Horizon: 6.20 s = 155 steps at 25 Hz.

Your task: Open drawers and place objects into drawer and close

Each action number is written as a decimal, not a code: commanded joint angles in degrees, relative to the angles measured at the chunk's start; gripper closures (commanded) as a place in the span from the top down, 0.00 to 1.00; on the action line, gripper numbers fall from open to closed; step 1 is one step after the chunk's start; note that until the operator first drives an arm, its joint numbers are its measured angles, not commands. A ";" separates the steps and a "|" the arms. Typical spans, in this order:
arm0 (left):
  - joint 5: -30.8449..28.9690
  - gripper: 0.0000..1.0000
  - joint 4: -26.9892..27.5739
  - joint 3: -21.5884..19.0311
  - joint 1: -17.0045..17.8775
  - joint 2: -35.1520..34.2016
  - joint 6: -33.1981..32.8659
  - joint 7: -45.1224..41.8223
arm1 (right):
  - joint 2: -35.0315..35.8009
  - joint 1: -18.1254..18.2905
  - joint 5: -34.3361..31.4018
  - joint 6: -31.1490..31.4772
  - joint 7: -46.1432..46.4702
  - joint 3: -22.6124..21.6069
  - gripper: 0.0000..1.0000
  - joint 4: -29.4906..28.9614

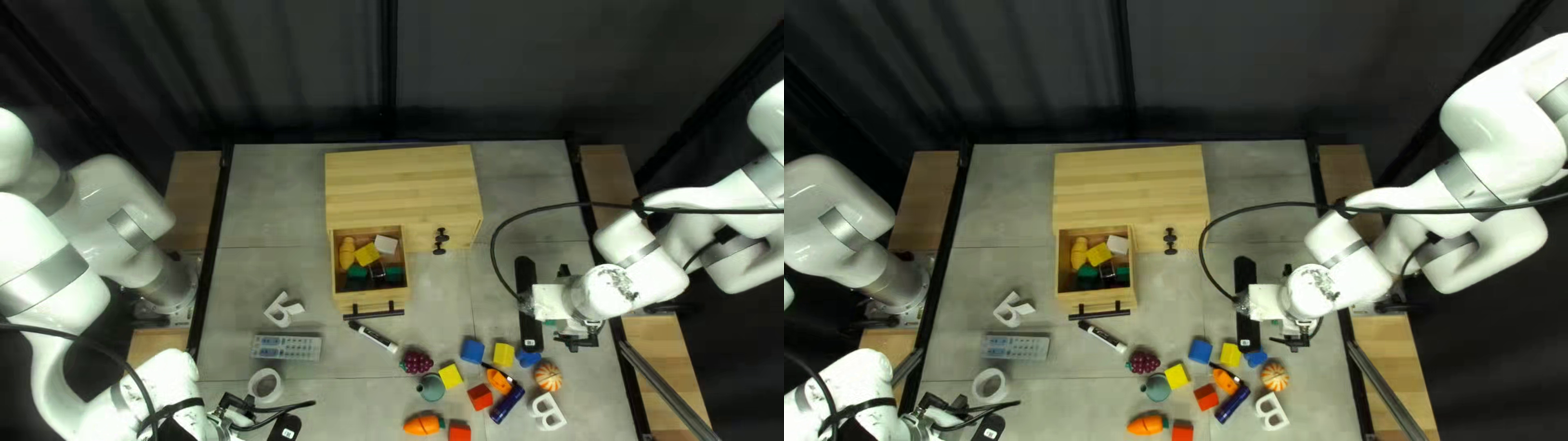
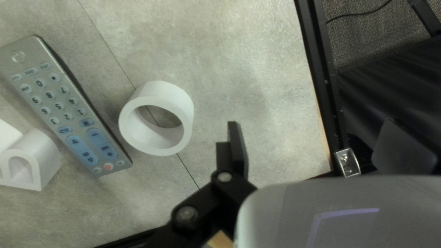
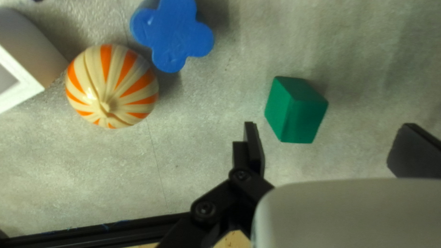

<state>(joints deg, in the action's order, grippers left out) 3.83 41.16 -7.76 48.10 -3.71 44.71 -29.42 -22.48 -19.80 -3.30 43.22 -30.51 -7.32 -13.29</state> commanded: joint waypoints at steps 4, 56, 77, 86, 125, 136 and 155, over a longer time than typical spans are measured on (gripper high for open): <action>0.00 1.00 0.00 0.00 0.00 0.00 0.00 0.00 | 1.29 0.51 -0.26 -3.17 0.14 0.36 1.00 1.32; 0.00 1.00 0.00 0.00 0.00 0.00 0.00 0.00 | 10.69 15.29 -26.20 4.44 15.87 6.83 0.01 -34.13; 0.00 1.00 0.00 0.00 0.00 0.00 0.00 0.00 | 24.27 16.17 -24.72 -4.16 25.47 8.17 0.02 -47.82; 0.00 1.00 0.00 0.00 0.00 0.00 0.00 0.00 | 31.94 15.92 -19.69 -1.53 26.85 7.21 1.00 -55.49; 0.00 1.00 0.00 0.00 0.00 0.00 0.00 0.00 | 24.98 5.08 -4.38 19.06 -27.11 -1.74 1.00 -47.20; 0.00 1.00 0.00 0.00 0.00 0.00 0.00 0.00 | 24.50 6.94 -0.89 0.59 -20.69 -0.66 1.00 -32.65; 0.00 1.00 0.00 0.00 0.00 0.00 0.00 0.00 | 31.35 7.95 5.76 -11.52 -8.99 -1.94 1.00 -30.80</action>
<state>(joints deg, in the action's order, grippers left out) 3.83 41.16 -7.76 48.10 -3.71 44.71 -29.42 8.48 -12.08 2.08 31.81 -40.35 -9.20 -44.03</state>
